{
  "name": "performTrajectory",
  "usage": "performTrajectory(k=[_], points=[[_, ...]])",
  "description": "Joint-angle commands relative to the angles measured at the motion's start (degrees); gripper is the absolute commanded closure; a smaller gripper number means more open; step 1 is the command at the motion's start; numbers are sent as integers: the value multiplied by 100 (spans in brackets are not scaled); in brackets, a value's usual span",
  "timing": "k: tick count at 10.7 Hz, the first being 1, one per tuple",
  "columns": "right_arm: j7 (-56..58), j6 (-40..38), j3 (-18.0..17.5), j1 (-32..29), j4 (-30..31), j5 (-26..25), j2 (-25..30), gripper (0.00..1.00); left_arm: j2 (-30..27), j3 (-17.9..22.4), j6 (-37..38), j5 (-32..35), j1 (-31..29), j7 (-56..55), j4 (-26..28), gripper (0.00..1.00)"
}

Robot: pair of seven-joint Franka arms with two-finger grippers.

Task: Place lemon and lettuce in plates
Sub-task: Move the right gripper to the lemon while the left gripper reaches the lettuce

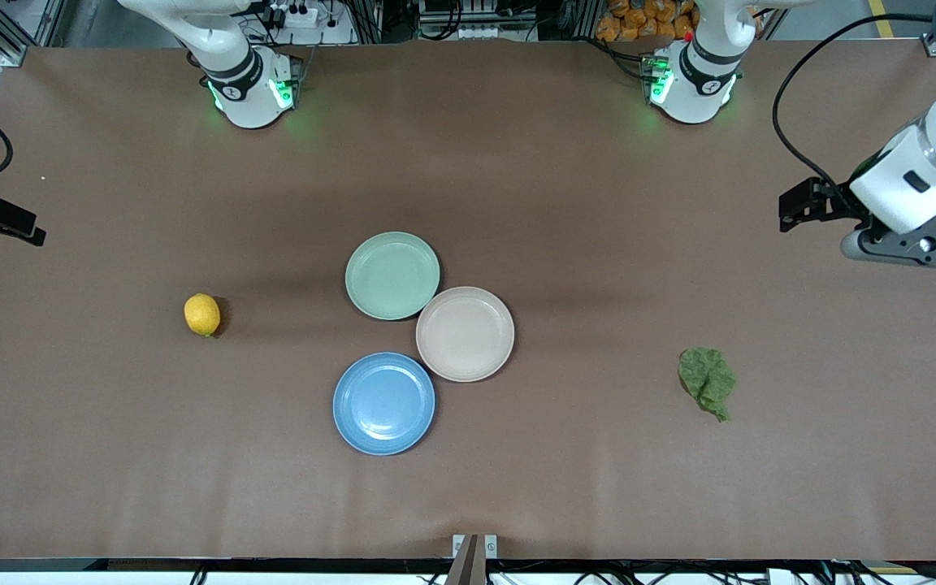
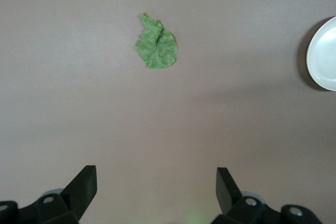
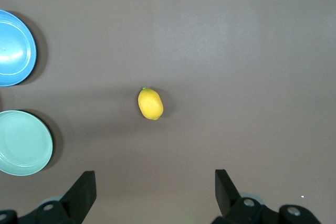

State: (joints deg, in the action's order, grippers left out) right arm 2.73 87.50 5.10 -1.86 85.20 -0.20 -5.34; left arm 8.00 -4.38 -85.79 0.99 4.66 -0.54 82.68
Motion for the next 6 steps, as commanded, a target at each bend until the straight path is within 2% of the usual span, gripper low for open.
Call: performTrajectory(k=[1,6], points=[[-27,-76,-35,-60,-109,20,-64,0,175,8,-192,-99,-18,-25,37,0],[-27,21,-44,-60,110,55,-90,0,491,8,-877,-64,-61,-25,442,0]])
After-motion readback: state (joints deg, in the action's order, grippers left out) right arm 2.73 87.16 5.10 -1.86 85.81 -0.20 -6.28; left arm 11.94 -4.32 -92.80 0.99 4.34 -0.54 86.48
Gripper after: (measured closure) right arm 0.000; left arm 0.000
